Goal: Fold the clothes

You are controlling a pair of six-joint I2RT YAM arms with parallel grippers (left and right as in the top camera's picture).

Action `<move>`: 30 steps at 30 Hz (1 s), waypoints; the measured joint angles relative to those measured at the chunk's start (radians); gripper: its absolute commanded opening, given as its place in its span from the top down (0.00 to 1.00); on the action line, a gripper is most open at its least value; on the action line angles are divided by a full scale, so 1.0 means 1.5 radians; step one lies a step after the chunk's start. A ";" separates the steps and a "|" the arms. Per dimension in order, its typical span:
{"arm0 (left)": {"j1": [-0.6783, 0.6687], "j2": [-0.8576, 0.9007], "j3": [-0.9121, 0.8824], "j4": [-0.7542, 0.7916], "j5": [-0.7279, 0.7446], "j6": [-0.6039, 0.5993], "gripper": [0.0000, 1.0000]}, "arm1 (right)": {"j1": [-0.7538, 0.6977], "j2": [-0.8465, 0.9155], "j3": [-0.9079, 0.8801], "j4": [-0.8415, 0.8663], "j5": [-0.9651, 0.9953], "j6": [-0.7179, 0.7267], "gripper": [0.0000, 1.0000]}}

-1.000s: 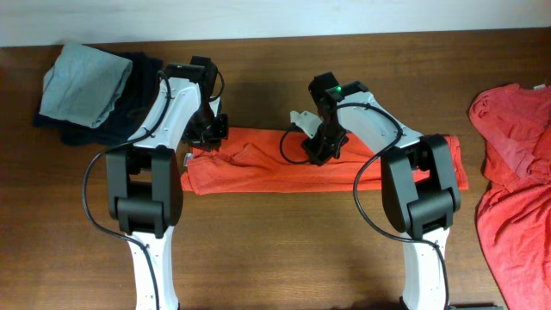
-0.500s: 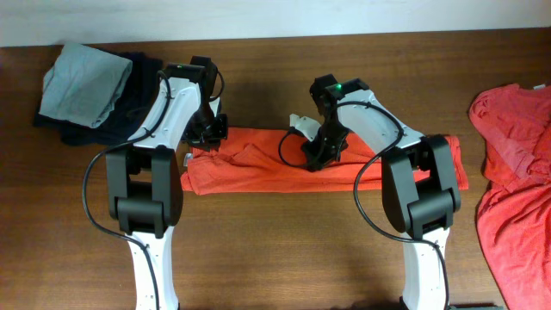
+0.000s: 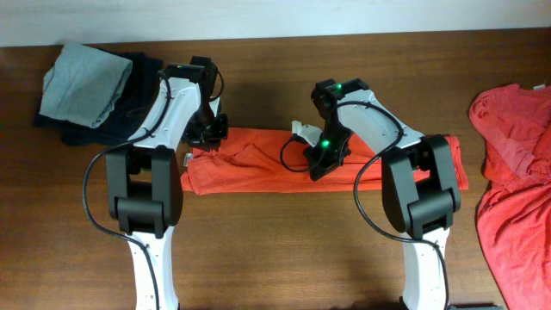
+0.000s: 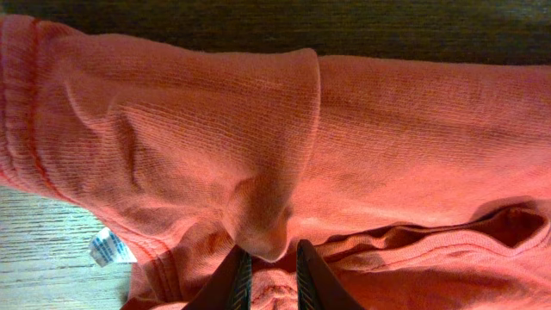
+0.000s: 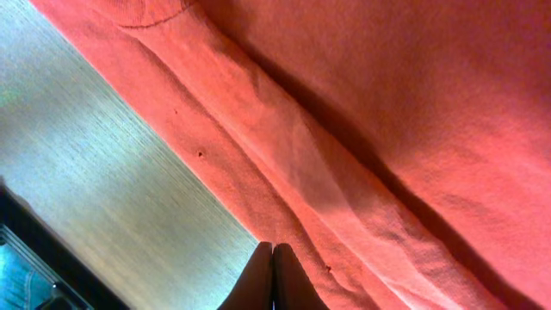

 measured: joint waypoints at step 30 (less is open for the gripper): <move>0.004 0.000 0.078 -0.081 0.039 0.002 0.81 | 0.100 0.029 0.003 0.270 0.023 0.198 0.96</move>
